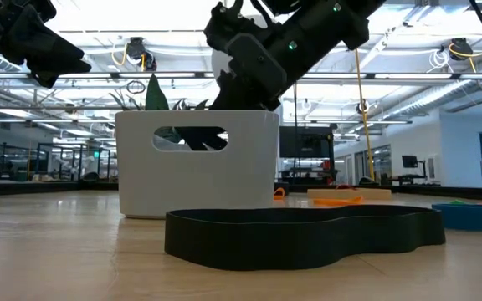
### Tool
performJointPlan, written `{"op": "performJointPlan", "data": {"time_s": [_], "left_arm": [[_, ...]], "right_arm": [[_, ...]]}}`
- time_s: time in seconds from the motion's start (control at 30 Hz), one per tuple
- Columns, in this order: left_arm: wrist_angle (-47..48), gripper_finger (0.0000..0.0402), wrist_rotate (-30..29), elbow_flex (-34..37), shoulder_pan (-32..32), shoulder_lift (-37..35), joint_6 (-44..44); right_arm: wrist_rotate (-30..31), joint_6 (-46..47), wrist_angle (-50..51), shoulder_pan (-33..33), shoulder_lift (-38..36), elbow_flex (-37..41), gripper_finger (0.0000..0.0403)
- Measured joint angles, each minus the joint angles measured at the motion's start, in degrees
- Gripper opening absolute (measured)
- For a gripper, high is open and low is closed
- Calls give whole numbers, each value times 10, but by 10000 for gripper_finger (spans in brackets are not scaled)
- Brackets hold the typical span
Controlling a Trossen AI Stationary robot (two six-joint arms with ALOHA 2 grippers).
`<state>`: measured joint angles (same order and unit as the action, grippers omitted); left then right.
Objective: Pick and place rubber bands into bin
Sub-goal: Put the top black rubber band into the gray bin, then put the black rubber band into the gray bin
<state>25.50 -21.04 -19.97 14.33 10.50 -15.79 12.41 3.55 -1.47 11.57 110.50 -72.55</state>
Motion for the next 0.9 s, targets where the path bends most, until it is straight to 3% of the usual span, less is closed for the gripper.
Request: {"op": "performJointPlan", "data": {"time_s": [0.43,0.9], "left_arm": [[0,166,0,0,0,0,-2],[0,166,0,0,0,0,-2]], "right_arm": [[-6,2,0,0,0,0,20],[-6,-13,13,0,-13,0,103]]}}
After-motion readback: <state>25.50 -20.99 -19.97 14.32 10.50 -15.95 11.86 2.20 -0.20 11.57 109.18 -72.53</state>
